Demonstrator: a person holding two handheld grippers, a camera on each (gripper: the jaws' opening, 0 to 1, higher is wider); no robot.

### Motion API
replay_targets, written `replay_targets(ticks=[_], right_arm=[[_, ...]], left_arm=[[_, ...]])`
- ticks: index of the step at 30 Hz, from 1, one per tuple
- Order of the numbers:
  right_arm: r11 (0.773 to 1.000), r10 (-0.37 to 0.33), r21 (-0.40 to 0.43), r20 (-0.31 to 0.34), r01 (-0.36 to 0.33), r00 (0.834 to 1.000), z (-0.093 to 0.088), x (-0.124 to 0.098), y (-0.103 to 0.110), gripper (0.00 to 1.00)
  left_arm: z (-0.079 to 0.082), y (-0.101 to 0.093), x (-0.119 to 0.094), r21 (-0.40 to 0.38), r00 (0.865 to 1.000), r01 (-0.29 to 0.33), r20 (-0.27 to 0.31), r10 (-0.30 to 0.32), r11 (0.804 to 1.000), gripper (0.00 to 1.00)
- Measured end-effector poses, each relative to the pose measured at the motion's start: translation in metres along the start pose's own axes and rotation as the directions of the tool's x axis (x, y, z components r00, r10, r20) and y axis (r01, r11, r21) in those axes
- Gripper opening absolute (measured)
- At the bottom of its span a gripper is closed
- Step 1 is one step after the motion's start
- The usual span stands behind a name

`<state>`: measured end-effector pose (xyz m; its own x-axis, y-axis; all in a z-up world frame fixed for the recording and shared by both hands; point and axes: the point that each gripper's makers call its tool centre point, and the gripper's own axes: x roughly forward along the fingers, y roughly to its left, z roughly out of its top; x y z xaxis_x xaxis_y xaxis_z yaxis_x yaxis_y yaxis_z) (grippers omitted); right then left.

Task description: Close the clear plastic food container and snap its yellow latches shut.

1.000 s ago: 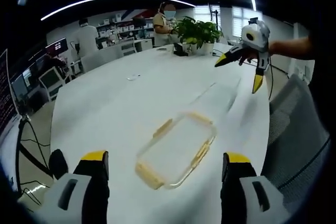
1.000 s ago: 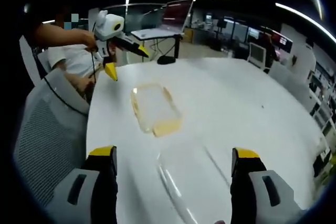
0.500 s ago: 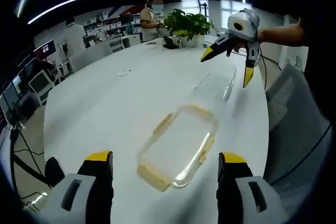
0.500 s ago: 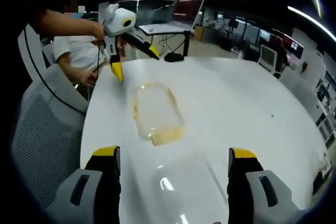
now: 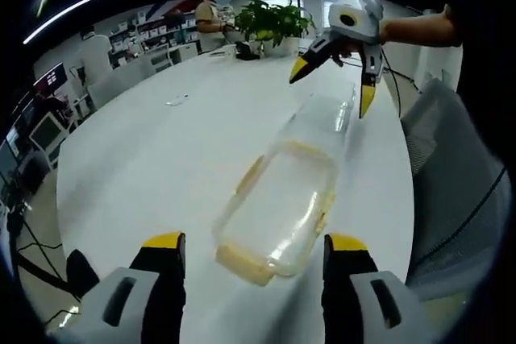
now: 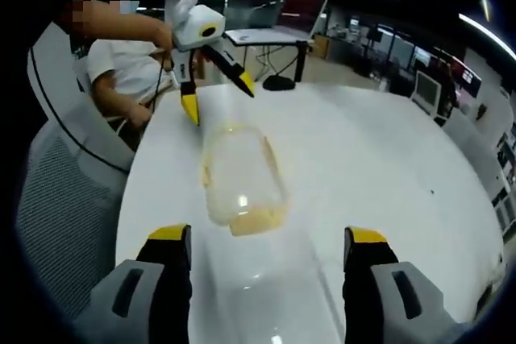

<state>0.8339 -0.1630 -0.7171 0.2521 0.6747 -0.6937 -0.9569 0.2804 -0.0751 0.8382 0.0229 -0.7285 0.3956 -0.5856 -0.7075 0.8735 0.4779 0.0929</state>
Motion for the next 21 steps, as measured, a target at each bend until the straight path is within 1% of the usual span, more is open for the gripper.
replay_targets(ticks=[11, 13, 17, 21], right_arm=[[0.998, 0.040, -0.045, -0.042, -0.042, 0.998, 0.001, 0.018, -0.002, 0.66], [0.998, 0.047, -0.050, -0.052, -0.049, 0.998, -0.001, 0.022, -0.003, 0.64], [0.996, 0.063, -0.057, -0.066, -0.067, 0.996, -0.002, 0.027, -0.001, 0.63], [0.994, 0.075, -0.071, -0.078, -0.081, 0.994, -0.003, 0.032, 0.000, 0.58]], left_arm=[[-0.014, 0.005, 0.008, 0.073, 0.995, 0.070, -0.075, -0.064, 0.995, 0.57], [-0.018, 0.006, 0.009, 0.096, 0.992, 0.084, -0.098, -0.074, 0.992, 0.56], [-0.021, 0.007, 0.011, 0.123, 0.989, 0.106, -0.120, -0.091, 0.987, 0.54], [-0.027, 0.007, 0.014, 0.164, 0.981, 0.134, -0.160, -0.108, 0.977, 0.51]])
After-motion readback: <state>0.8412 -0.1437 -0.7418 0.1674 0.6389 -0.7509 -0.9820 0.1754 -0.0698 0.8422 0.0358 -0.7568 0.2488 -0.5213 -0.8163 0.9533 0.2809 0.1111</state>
